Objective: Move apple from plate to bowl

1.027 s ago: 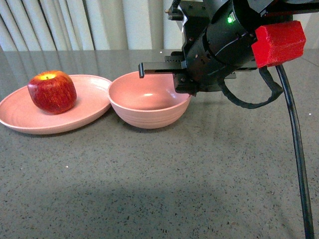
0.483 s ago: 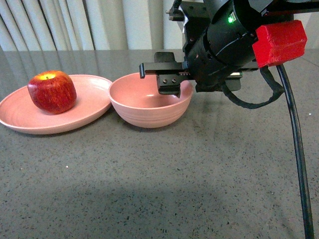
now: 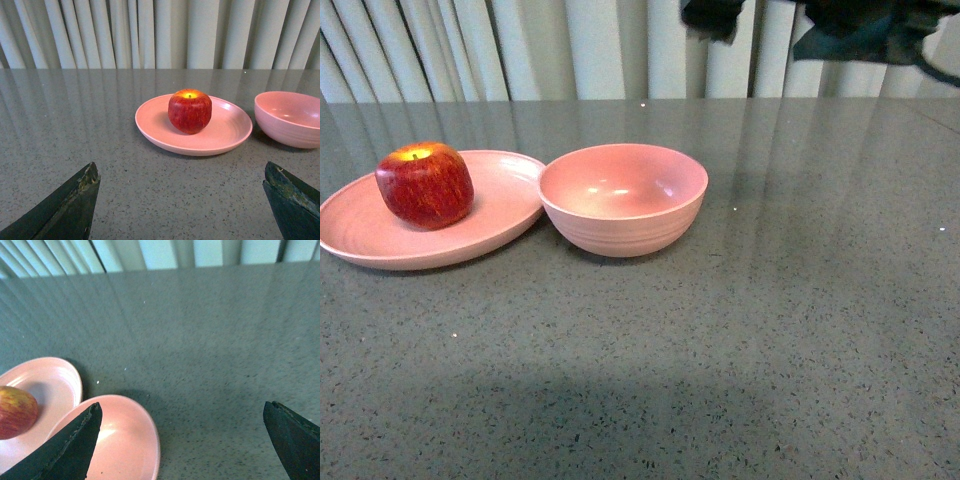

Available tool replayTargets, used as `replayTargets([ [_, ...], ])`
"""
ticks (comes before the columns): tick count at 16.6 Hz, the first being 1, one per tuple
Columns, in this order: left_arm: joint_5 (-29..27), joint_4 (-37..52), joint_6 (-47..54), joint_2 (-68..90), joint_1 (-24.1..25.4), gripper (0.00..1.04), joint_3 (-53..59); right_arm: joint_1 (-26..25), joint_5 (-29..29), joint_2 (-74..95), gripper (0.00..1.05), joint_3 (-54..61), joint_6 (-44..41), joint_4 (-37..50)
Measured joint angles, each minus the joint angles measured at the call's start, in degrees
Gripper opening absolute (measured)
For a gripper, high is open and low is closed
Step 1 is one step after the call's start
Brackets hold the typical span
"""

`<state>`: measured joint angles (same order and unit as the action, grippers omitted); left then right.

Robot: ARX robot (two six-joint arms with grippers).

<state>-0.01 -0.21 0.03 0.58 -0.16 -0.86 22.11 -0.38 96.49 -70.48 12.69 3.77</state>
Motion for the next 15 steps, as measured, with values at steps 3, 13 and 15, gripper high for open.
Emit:
replayTargets([
  [3,0.0,0.0,0.0,0.0,0.0,0.98,0.0,-4.4,-1.7,-15.8,0.98,15.5,0.0,12.7],
  [13,0.0,0.0,0.0,0.0,0.0,0.98,0.0,-38.2,-15.0,-68.3,0.68,59.1,-6.8,10.5],
  [15,0.0,0.0,0.0,0.0,0.0,0.98,0.0,-37.3,-14.6,-76.2,0.46,61.9,-10.3,7.2],
])
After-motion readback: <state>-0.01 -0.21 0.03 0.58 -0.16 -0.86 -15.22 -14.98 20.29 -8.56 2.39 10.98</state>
